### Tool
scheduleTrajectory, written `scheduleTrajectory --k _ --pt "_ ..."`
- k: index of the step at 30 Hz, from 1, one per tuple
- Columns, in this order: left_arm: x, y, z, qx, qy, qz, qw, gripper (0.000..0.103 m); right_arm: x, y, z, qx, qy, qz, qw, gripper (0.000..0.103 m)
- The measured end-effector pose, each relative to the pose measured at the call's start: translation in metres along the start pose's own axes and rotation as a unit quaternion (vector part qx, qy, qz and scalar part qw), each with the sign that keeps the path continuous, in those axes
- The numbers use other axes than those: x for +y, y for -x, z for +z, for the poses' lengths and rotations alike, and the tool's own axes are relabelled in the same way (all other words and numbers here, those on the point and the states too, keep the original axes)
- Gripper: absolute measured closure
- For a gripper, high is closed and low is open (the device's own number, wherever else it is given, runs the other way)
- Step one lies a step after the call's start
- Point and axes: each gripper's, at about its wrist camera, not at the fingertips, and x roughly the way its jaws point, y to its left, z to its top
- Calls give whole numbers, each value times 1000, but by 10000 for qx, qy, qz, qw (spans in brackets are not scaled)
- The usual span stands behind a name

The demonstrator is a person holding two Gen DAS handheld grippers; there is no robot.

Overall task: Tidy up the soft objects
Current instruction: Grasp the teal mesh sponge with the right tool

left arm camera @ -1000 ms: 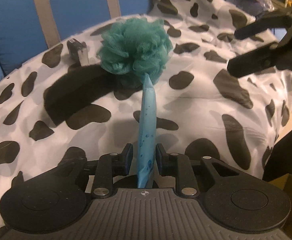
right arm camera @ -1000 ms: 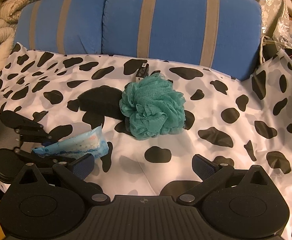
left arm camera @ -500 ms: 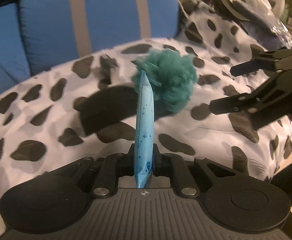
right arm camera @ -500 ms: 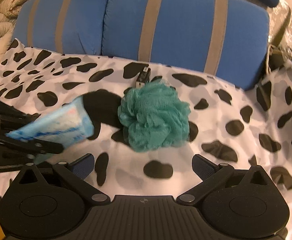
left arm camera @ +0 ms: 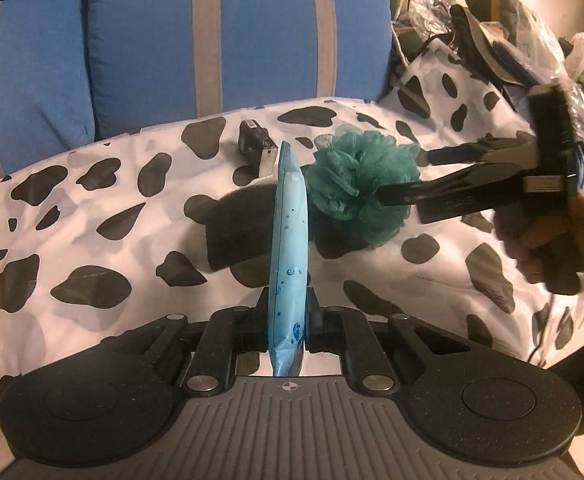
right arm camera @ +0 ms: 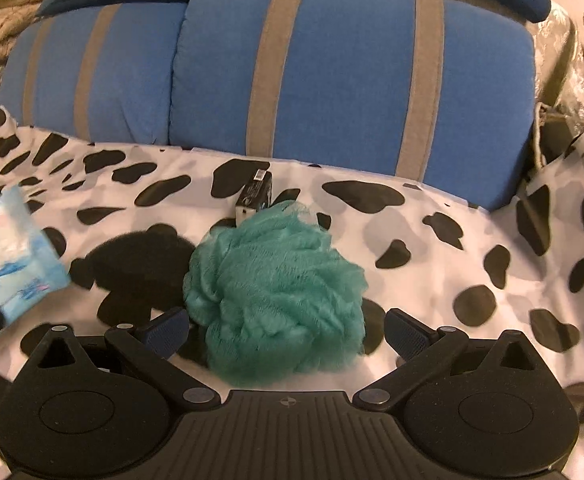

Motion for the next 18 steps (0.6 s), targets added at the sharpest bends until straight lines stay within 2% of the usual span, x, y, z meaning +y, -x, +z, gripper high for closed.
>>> scheduleTrajectory --k 9,16,17,18 --pt "8 7 9 -73 178 -151 9997 89 -6 -40 3 83 168 213 9996 0" --pt "12 3 11 -24 126 -186 9997 89 -3 -58 0 202 337 293 9988 0" --pt "13 1 11 -3 148 -158 9998 89 -3 -59 0 212 330 297 9988 2" --pt "15 1 11 3 189 -144 9997 89 -2 -59 0 231 314 301 9988 10"
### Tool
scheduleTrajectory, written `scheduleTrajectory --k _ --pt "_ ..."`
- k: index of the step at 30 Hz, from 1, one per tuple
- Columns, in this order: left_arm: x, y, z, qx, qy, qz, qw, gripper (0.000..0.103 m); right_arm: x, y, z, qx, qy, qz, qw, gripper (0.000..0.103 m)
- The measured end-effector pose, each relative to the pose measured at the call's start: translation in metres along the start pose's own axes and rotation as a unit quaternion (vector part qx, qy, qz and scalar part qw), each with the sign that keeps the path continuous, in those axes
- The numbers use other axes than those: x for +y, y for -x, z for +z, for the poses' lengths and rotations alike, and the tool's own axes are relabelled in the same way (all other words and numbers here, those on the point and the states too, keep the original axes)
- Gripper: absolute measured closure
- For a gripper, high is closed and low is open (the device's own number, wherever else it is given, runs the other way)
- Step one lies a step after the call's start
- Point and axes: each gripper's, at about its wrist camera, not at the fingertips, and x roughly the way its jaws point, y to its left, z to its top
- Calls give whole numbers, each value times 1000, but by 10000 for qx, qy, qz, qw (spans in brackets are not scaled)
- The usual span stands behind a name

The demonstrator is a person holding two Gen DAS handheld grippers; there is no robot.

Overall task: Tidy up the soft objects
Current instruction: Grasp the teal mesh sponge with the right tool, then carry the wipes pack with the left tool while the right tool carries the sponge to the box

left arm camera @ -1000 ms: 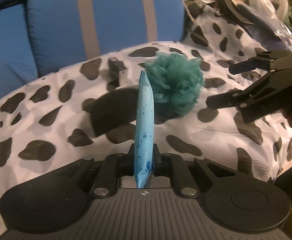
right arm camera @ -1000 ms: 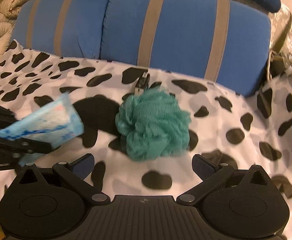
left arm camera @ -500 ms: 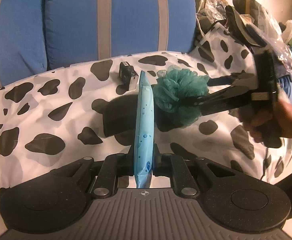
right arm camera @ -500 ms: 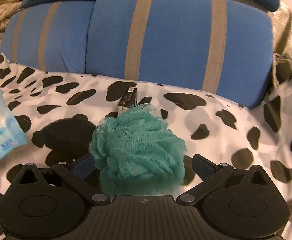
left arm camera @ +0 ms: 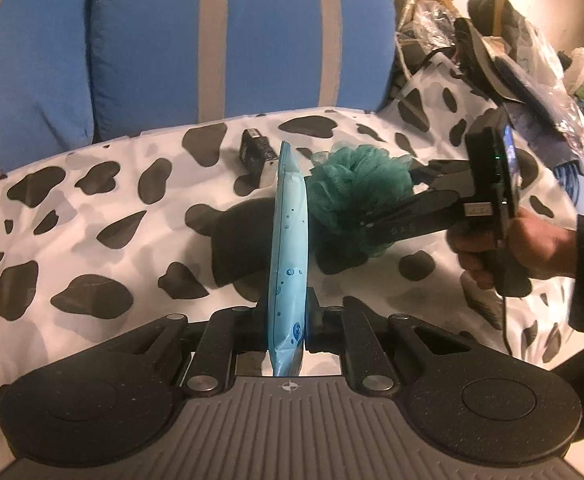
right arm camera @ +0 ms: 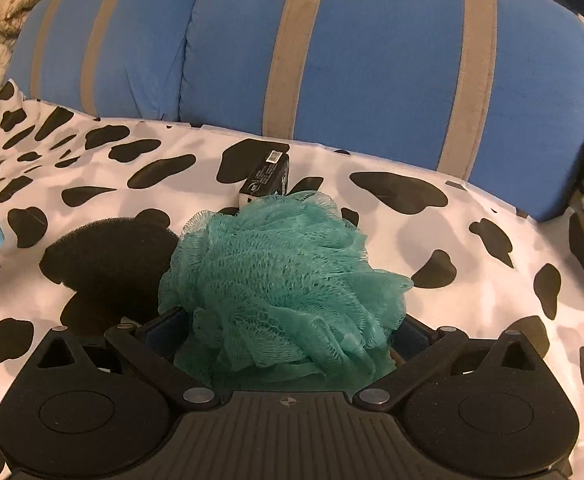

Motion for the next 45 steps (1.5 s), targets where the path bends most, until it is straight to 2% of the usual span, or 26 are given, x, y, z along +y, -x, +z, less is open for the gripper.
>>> scheduleTrajectory --k 3,6,9,18,25,35,45 --pt "1 -1 2 -19 57 47 10000 89 -2 2 2 37 -138 -30 9999 28" --pt "-1 0 4 -62 115 93 9999 89 -4 8 7 6 -211 -23 9998 38" --pt "-5 2 5 -119 150 161 9997 89 -4 17 10 -42 -248 -75 9997 43" --pt "-13 20 0 -238 295 314 9988 89 -5 60 13 -176 -253 -161 9994 47" --pt "-22 35 -11 -295 409 346 9981 89 -5 112 6 -293 -405 -77 9987 48" --pt "-47 54 -31 -390 345 146 9985 89 16 182 -21 -399 -386 122 9984 48" --pt "-61 83 -64 -383 476 190 9980 89 35 226 -47 -424 -416 255 9979 49"
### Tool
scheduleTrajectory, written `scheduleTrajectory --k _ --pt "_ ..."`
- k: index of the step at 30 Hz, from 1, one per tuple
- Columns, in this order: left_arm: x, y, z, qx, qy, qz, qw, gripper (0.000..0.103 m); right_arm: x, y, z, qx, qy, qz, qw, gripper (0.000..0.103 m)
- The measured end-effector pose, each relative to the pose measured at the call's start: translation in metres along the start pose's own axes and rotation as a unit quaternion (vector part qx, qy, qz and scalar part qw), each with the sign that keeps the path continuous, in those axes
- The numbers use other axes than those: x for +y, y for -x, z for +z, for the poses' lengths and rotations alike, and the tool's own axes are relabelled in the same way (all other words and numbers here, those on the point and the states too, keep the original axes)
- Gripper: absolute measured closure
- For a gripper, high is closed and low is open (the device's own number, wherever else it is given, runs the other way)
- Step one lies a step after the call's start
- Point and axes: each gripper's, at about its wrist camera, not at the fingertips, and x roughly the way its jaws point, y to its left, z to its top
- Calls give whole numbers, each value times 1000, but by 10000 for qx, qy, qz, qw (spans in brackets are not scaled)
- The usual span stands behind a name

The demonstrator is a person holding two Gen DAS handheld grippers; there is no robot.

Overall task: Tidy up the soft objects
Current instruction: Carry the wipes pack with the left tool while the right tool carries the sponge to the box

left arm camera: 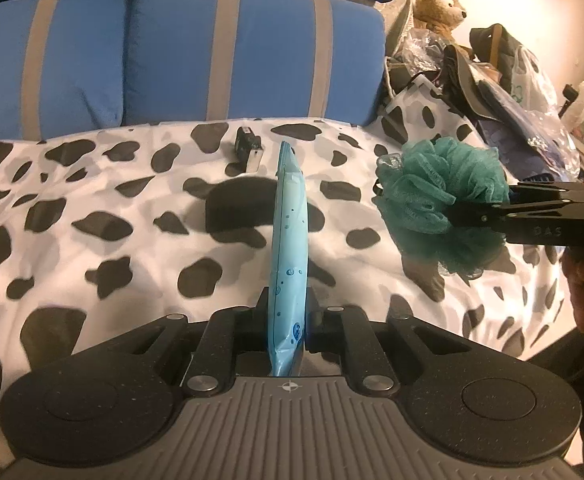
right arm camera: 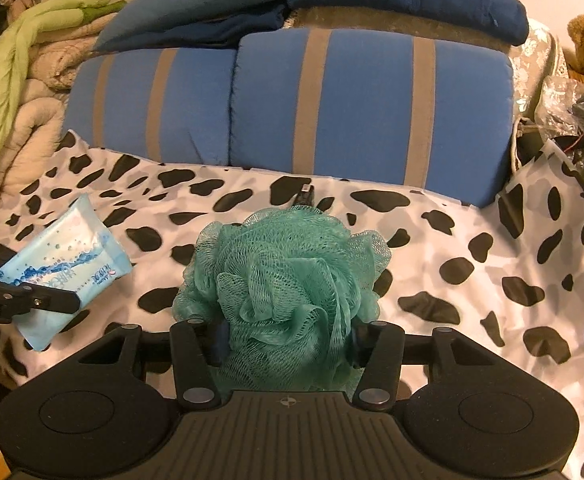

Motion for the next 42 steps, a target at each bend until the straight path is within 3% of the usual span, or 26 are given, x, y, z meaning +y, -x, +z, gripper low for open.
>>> scheduleTrajectory --k 11,23,28,42 --pt "-3 32 -34 109 177 238 9995 89 42 31 -27 209 245 383 9987 49" --pt "-26 51 -71 536 206 102 9983 89 78 59 -60 617 434 735 9944 49" --pt "-35 56 -84 746 168 3 9971 89 93 64 -73 981 546 939 9892 48" --pt "-40 52 -104 1445 331 6 9890 89 126 61 -106 2229 700 1016 9670 47"
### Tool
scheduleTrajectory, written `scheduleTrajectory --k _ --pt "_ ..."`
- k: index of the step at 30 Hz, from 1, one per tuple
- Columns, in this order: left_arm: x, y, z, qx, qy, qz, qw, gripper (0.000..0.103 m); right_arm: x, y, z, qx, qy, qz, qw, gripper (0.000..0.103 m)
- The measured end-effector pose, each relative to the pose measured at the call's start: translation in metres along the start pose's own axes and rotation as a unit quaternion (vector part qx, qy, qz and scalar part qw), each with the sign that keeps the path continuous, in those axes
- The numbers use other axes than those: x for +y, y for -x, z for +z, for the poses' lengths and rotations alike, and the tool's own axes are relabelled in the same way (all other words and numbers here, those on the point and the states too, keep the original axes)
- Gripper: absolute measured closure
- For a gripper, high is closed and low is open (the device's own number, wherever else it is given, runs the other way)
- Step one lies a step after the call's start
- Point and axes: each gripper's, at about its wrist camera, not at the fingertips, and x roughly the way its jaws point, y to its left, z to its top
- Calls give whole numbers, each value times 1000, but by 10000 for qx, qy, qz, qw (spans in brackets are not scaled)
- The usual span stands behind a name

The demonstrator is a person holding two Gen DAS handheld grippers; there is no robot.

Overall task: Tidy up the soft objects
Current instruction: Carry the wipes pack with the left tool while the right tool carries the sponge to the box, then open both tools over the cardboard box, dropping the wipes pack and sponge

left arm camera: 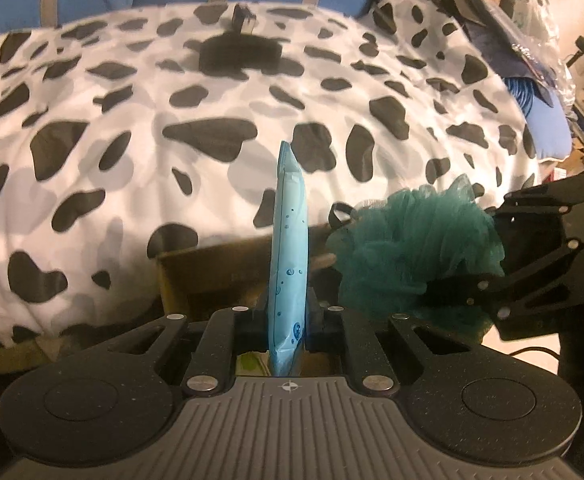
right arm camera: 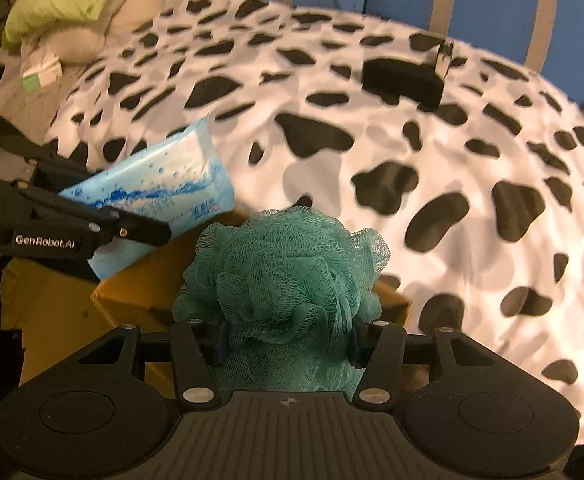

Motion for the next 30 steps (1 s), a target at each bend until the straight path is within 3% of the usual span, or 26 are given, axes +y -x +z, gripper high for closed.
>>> scheduleTrajectory --k 2,4,5,6,8,9,17,30 --pt "2 -3 0 142 83 -10 9999 88 1 -5 -1 174 20 47 9998 44" --pt "4 -6 1 252 109 6 9996 81 3 -10 -1 298 81 -25 9995 34" --pt "4 -7 1 281 116 10 9995 72 4 -11 -2 311 103 -72 9994 26" --pt "4 -8 1 311 130 29 9994 56 4 -11 -2 300 104 -78 9995 18" --pt "4 -8 0 341 149 97 9993 41 4 -8 -1 225 90 -84 9997 6" --pt "3 -8 0 354 144 109 9992 38 4 -8 -1 211 89 -99 9997 3" --pt "1 -18 -2 657 125 272 9974 33 4 -17 0 476 125 -256 9985 0" --pt "5 -22 0 756 285 438 9958 33 -1 -30 -3 865 26 -654 9941 0"
